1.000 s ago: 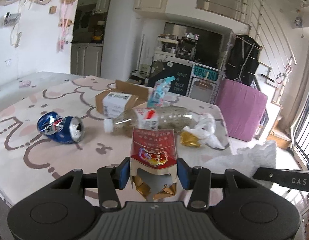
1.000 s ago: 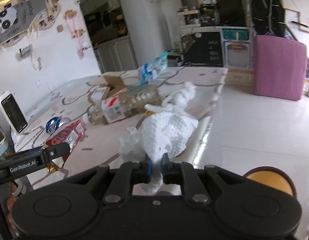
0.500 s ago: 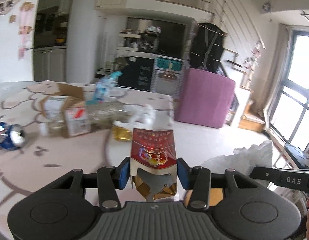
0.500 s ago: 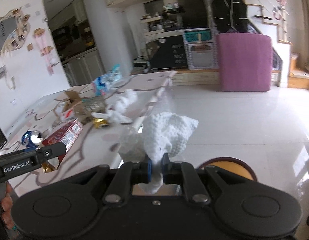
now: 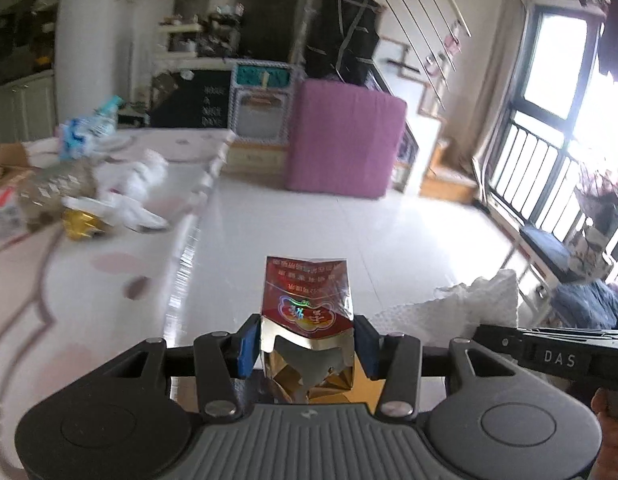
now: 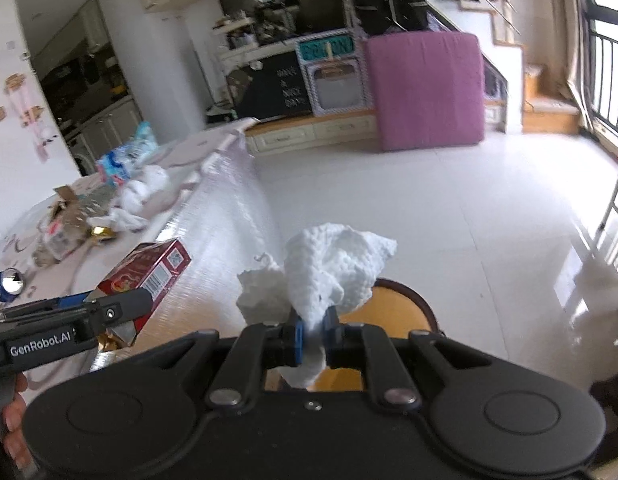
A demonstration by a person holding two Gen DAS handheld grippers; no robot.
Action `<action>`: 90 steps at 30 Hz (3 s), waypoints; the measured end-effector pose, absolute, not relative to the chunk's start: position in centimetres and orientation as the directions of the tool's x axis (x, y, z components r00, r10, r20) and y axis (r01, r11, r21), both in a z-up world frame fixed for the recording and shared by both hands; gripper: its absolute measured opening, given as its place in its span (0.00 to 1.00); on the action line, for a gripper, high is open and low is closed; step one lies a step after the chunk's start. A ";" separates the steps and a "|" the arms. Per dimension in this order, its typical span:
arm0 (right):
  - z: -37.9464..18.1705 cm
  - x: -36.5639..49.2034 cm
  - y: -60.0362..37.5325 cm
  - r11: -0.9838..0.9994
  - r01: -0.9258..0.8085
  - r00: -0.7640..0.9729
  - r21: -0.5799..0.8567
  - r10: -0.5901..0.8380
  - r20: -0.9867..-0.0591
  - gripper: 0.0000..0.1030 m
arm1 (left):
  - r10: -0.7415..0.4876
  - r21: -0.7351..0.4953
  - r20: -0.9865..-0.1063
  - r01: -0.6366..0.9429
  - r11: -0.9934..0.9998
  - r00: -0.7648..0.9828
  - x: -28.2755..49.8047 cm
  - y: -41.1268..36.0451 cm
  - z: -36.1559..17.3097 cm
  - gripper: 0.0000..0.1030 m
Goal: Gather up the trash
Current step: 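Carry the snack box and tissue with both tools over the wastebasket, then open both tools to drop the snack box and tissue into the wastebasket, then lift both tools from the wastebasket back toward the table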
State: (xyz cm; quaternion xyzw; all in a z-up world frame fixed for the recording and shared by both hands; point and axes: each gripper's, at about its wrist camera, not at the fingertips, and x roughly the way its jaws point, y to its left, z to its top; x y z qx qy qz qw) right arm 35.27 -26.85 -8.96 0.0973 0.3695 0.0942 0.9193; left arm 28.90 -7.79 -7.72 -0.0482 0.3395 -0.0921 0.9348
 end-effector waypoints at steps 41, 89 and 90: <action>-31.4 51.4 -30.5 0.952 0.079 0.350 0.297 0.253 -0.902 0.27 | -0.177 -0.153 -0.923 0.096 0.984 0.342 47.1 -15.5 -31.1 0.51; -19.3 40.5 -33.7 0.983 0.050 0.524 0.178 0.126 -0.842 1.00 | -0.156 -0.112 -0.883 0.124 0.986 0.442 38.1 -12.5 -18.3 1.00; -18.6 39.9 -33.8 0.983 0.051 0.535 0.176 0.122 -0.836 1.00 | -0.160 -0.113 -0.879 0.130 0.985 0.450 37.7 -12.5 -17.8 1.00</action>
